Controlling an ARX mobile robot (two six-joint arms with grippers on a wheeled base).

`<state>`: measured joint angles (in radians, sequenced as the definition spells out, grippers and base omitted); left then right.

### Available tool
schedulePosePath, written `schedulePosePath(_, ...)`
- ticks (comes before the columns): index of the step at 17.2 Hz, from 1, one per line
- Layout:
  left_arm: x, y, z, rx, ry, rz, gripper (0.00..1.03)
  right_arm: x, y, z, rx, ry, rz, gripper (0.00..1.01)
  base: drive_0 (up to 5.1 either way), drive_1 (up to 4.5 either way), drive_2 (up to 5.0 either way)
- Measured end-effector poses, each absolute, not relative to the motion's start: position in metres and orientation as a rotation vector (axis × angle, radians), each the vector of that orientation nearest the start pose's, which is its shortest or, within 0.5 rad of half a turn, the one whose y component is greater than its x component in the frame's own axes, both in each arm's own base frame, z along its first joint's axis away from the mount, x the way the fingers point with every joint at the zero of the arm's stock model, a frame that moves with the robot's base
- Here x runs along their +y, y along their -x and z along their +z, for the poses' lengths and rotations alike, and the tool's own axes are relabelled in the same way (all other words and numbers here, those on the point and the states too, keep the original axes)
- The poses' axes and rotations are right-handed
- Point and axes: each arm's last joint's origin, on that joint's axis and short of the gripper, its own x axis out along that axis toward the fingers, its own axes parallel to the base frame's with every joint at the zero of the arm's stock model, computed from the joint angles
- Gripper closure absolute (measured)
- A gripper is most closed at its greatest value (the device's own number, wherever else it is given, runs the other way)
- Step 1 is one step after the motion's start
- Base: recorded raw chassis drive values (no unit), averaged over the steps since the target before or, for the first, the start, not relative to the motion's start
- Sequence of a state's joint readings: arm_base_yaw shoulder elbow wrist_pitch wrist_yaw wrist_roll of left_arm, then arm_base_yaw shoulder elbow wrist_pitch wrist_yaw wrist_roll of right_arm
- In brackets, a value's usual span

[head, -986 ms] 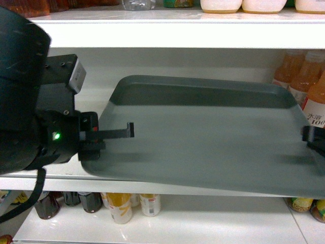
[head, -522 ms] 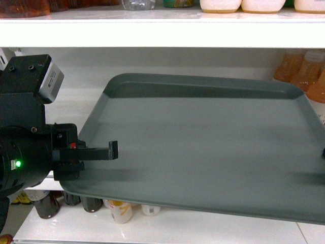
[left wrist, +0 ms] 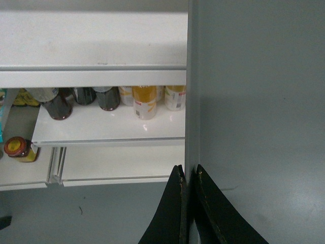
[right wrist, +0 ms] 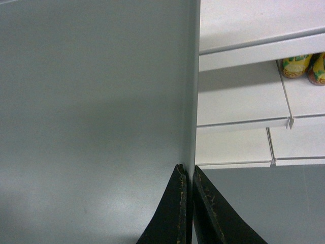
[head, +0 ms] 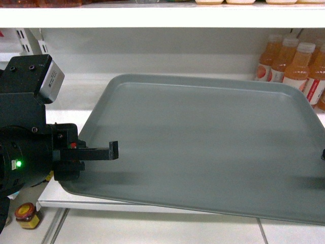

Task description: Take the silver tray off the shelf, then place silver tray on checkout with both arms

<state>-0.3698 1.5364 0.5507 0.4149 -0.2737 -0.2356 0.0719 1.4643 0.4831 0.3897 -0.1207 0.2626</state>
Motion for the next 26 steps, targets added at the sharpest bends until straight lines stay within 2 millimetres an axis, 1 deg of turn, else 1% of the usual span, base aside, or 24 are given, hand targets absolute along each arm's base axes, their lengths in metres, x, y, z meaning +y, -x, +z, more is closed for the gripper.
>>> schedulePosePath(26,-0.0926,-0.2605,0.1444,0.548,0.047,-0.027,1.00,0.0220,-0.2571,0.1417,0.615,-0.271,0.108,0.99,0.1,-4.15,4.3)
